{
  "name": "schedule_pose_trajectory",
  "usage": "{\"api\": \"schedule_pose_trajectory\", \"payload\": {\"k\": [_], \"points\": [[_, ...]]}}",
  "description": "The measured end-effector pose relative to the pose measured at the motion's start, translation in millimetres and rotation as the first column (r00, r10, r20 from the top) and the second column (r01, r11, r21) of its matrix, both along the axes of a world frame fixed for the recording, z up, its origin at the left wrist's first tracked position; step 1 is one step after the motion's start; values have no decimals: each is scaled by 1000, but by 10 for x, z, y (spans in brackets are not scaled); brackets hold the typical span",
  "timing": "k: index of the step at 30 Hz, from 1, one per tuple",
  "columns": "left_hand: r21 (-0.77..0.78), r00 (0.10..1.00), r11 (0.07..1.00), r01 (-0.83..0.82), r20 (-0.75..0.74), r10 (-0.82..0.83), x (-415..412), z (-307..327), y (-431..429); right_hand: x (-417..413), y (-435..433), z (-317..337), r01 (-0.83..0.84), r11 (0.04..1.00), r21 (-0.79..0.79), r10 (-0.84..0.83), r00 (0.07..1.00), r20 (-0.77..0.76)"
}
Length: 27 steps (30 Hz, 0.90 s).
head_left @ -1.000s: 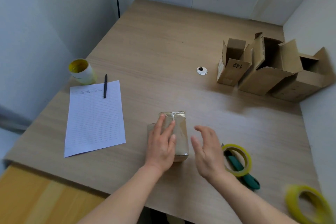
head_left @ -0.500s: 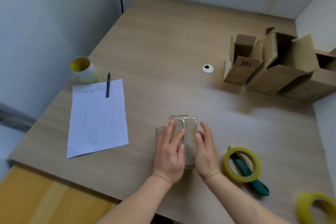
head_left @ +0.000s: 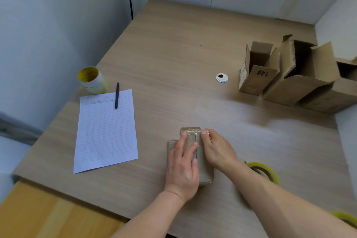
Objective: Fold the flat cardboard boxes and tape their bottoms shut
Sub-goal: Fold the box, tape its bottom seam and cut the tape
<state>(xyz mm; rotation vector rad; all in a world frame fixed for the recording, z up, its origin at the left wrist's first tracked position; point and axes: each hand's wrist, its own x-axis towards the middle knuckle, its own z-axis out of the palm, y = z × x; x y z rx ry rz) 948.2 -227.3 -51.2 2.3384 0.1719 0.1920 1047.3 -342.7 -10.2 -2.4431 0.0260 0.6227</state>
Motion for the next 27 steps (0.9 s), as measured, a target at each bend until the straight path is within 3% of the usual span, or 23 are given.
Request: {"api": "schedule_pose_trajectory", "payload": {"k": [2,4,6,9,11,16,18,20,24,27], "points": [[-3,1000,1000,16,-19,-16,18,21,11,7,-67,67,-93,989,-119,87,995,-54],[-5,999,999,36,-17,-36,38,54,21,-1,-77,91,-51,994,-97,53,998,20],[-4,999,999,43,-8,-43,43,76,30,-27,11,68,62,993,98,-71,994,88],[-15,999,999,29,-11,-30,49,78,20,-70,105,-89,247,886,393,-268,964,-3],[-26,999,999,31,-32,-32,59,85,12,-72,110,-118,316,825,468,-317,945,-79],[19,989,996,90,-120,-88,52,75,47,-70,82,-111,275,876,397,-241,961,-133],[6,987,995,101,-125,-99,54,81,67,-145,67,-76,291,887,358,-299,954,-34],[-37,992,996,84,-87,-87,43,77,64,-327,64,-52,322,849,420,-388,918,82],[-182,1000,983,8,31,-2,42,28,35,-677,100,-202,196,885,423,-306,929,210],[-167,996,985,48,87,-33,48,14,59,-660,88,-275,182,901,393,-287,931,227]]}}
